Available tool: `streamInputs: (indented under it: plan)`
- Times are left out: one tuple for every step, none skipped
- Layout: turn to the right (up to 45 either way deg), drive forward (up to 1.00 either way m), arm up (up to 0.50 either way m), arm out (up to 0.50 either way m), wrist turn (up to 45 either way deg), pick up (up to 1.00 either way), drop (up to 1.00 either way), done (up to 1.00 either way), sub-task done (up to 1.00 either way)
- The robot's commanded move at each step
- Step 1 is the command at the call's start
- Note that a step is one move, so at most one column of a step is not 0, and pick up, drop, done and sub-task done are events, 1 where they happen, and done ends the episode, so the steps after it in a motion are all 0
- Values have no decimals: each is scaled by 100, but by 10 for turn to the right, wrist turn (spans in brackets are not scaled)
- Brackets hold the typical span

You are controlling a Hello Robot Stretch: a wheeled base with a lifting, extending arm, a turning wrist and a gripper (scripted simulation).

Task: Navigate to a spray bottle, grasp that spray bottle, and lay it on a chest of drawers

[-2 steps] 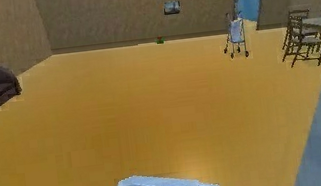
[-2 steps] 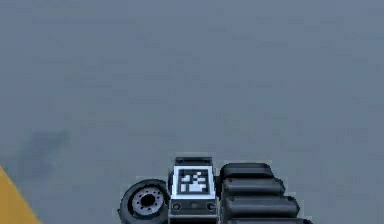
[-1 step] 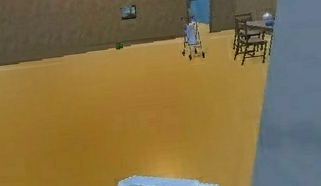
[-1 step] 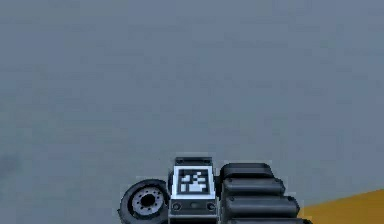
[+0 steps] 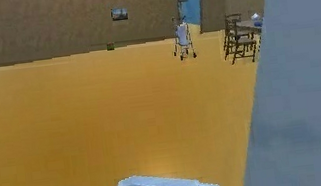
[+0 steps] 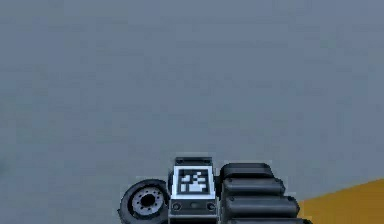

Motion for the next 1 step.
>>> streamInputs:
  plan:
    - [-60, 0, 0, 0, 0, 0, 0, 0, 0]
